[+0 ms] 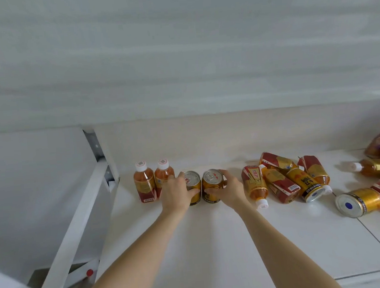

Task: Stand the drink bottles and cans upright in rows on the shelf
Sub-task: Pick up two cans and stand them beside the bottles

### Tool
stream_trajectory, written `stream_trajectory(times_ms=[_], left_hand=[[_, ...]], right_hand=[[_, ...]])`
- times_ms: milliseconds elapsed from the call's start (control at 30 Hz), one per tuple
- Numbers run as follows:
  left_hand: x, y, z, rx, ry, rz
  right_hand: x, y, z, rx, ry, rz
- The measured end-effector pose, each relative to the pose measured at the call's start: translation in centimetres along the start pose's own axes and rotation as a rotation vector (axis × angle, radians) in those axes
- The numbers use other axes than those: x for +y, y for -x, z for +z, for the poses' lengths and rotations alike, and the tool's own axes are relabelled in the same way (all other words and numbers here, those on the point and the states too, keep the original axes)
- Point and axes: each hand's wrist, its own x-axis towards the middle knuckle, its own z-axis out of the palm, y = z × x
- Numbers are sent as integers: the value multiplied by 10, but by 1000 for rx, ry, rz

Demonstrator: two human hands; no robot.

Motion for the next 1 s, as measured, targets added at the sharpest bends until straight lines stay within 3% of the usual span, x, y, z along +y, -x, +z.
stream_trajectory(times_ms=[567, 767, 867, 1000], left_hand=[[10, -23, 1, 6, -256, 7], [4, -11, 0, -32, -218, -9], [-1, 0, -3, -10, -241, 54], [-1, 16, -10, 68, -298, 268]], right_hand=[[-9, -22, 14, 12, -12, 19], [-9, -7, 11, -23, 55, 10], [-12, 9, 3, 0, 158, -76], [-11, 35, -9, 42, 396, -283]])
